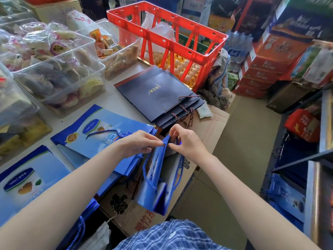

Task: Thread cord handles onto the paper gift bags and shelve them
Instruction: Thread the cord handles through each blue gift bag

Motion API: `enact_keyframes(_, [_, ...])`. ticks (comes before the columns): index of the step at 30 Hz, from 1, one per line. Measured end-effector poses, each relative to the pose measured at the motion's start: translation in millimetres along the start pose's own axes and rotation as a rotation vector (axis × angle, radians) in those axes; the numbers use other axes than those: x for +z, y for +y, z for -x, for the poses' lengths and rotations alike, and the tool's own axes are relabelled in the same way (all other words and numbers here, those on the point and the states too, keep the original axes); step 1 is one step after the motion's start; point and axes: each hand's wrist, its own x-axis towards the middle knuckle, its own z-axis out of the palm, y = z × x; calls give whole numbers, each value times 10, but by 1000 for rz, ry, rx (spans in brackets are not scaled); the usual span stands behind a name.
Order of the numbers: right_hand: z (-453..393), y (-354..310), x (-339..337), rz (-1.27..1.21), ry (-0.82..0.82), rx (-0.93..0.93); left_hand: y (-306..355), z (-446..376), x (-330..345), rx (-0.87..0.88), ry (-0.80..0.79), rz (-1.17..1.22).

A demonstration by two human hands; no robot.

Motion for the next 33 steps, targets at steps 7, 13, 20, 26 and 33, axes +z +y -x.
enact_keyframes(7, [29,136,-23,-27,-74,-48,-52,-12,5,-50,6,90])
enact_keyframes(13, [119,214,67,-37,66,-113,-67,32,-34,-96,-83,214])
enact_keyframes(20, [124,264,57,68,177,-138,-57,91,-82,-85,-64,287])
enact_keyframes(26, [92,347,-61,-104,-12,-24,-64,182,-44,-67,-79,215])
enact_keyframes(33, [2,262,-167,-2,-32,6,-36,168,246,477,440,-550])
